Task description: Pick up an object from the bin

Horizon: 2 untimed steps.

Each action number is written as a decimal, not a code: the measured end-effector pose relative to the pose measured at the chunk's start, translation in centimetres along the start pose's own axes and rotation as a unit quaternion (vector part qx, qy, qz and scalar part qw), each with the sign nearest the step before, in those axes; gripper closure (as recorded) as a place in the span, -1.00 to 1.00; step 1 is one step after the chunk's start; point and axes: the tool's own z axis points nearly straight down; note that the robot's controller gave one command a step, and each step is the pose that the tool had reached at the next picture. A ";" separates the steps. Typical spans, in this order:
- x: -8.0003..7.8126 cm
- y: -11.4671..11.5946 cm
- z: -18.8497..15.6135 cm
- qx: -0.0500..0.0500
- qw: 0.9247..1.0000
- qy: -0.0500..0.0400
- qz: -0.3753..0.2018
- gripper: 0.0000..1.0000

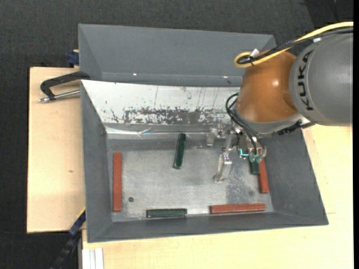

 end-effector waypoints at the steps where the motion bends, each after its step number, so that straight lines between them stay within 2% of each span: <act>1: -0.2 0.0 -0.5 0.000 1.000 -0.004 0.000 -1.00; 2: -2.1 4.7 2.9 0.000 0.998 -0.007 -0.058 -1.00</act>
Offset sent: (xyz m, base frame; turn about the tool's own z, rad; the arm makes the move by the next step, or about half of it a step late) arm 0.0330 0.0873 -0.0601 -0.2173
